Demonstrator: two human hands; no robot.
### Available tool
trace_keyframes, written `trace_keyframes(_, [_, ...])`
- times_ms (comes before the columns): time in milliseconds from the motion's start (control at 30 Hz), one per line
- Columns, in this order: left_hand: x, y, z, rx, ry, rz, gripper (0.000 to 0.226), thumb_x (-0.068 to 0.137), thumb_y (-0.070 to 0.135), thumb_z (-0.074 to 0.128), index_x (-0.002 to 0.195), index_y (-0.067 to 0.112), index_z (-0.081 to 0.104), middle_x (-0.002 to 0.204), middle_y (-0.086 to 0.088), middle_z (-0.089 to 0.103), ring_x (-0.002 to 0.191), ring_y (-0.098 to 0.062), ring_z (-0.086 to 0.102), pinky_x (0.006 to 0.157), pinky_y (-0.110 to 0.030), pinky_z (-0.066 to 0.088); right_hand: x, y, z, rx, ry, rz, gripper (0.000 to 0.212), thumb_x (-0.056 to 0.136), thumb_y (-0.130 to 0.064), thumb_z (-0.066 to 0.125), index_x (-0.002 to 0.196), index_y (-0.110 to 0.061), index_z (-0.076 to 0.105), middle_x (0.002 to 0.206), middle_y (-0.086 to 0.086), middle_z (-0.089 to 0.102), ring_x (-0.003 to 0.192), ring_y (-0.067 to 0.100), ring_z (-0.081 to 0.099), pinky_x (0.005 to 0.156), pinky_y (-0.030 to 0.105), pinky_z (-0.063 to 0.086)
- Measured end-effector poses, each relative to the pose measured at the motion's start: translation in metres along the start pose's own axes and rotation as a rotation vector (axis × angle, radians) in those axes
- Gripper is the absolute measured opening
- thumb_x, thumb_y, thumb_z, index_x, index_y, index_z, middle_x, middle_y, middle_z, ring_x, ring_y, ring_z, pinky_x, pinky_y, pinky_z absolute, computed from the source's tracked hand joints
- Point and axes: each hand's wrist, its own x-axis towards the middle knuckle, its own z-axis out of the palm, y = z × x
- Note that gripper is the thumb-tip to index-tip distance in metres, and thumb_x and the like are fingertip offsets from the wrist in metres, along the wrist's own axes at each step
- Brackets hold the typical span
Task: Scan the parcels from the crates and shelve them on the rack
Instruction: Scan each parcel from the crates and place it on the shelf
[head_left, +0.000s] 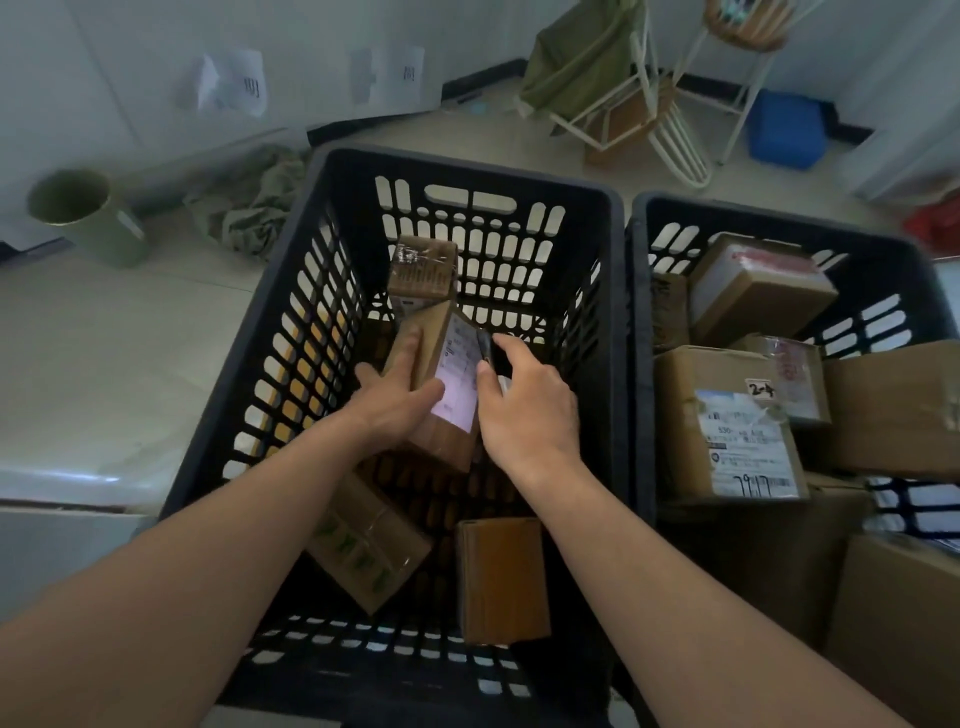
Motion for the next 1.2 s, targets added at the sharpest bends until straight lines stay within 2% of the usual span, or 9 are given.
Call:
trace_keyframes(167, [-0.024,-0.001,-0.026,-0.072,-0.011,0.04,0.089,0.095,0.052,0.06,0.15,0.074,-0.008,0.156,-0.021,0.03,0.13,-0.048,0.047,0.112,-0.063,0.042,-0.011,-0.007,-0.013,0.145,-0.083,0.005,0.052,0.111,-0.052,0.042,0.162,-0.042,0.033,0.141,0.007,0.061,0.129,0.03,0.058,0.108,0.051,0.052])
trace_keyframes(267, [-0.047,0.003,-0.037,-0.222,-0.078,0.091,0.091,0.1,0.038,0.066,0.15,0.075,-0.001,0.158,-0.017,0.035,0.121,-0.041,0.059,0.103,-0.058,0.053,-0.023,-0.013,-0.026,0.225,-0.093,-0.007,0.049,0.112,-0.048,0.043,0.16,-0.039,0.037,0.127,-0.001,0.063,0.127,0.028,0.061,0.112,0.052,0.049])
trace_keyframes(400, [-0.084,0.01,-0.047,-0.259,-0.07,0.17,0.096,0.101,0.025,0.066,0.146,0.079,0.001,0.165,-0.011,0.029,0.124,-0.033,0.058,0.105,-0.057,0.053,-0.042,-0.018,-0.045,0.23,-0.1,-0.067,0.043,0.111,-0.046,0.046,0.153,-0.04,0.046,0.112,-0.014,0.061,0.121,0.024,0.063,0.112,0.052,0.048])
trace_keyframes(533, [-0.118,0.017,-0.057,-0.209,0.006,0.23,0.097,0.103,0.022,0.064,0.14,0.084,-0.001,0.165,-0.008,0.029,0.12,-0.027,0.058,0.096,-0.049,0.058,-0.061,-0.022,-0.062,0.246,-0.094,-0.137,0.038,0.109,-0.047,0.049,0.147,-0.043,0.051,0.09,-0.028,0.048,0.095,0.008,0.06,0.106,0.049,0.052])
trace_keyframes(700, [-0.153,0.023,-0.072,-0.208,0.069,0.308,0.099,0.103,0.011,0.062,0.146,0.08,0.004,0.163,-0.006,0.034,0.116,-0.025,0.061,0.085,-0.039,0.061,-0.091,-0.027,-0.085,0.204,-0.054,-0.245,0.039,0.106,-0.046,0.052,0.144,-0.044,0.054,0.093,-0.028,0.048,0.096,0.009,0.051,0.086,0.034,0.045])
trace_keyframes(800, [-0.174,0.025,-0.084,-0.122,0.121,0.375,0.1,0.103,0.013,0.063,0.146,0.08,0.003,0.166,-0.008,0.03,0.131,-0.033,0.052,0.105,-0.055,0.052,-0.114,-0.033,-0.1,0.176,-0.04,-0.297,0.041,0.106,-0.047,0.052,0.147,-0.043,0.053,0.103,-0.023,0.053,0.097,0.009,0.053,0.082,0.034,0.045])
trace_keyframes(900, [-0.196,0.024,-0.097,-0.12,0.125,0.473,0.103,0.101,0.009,0.063,0.147,0.078,0.002,0.171,-0.009,0.018,0.139,-0.039,0.043,0.11,-0.063,0.046,-0.141,-0.04,-0.115,0.124,-0.048,-0.361,0.043,0.108,-0.047,0.052,0.15,-0.041,0.051,0.113,-0.016,0.056,0.103,0.012,0.056,0.087,0.036,0.049])
trace_keyframes(1033, [-0.226,0.018,-0.112,-0.129,0.161,0.593,0.106,0.1,0.007,0.064,0.145,0.08,0.002,0.167,-0.013,0.021,0.127,-0.04,0.052,0.102,-0.065,0.052,-0.184,-0.052,-0.135,0.028,-0.062,-0.408,0.043,0.108,-0.046,0.053,0.151,-0.042,0.051,0.12,-0.011,0.06,0.115,0.018,0.06,0.103,0.044,0.053])
trace_keyframes(1200, [-0.259,0.012,-0.123,-0.174,0.15,0.712,0.11,0.099,-0.002,0.061,0.149,0.076,0.003,0.168,-0.016,0.019,0.125,-0.043,0.055,0.095,-0.064,0.057,-0.233,-0.061,-0.156,-0.083,-0.047,-0.433,0.041,0.107,-0.046,0.055,0.148,-0.043,0.054,0.112,-0.011,0.06,0.101,0.016,0.064,0.09,0.041,0.058])
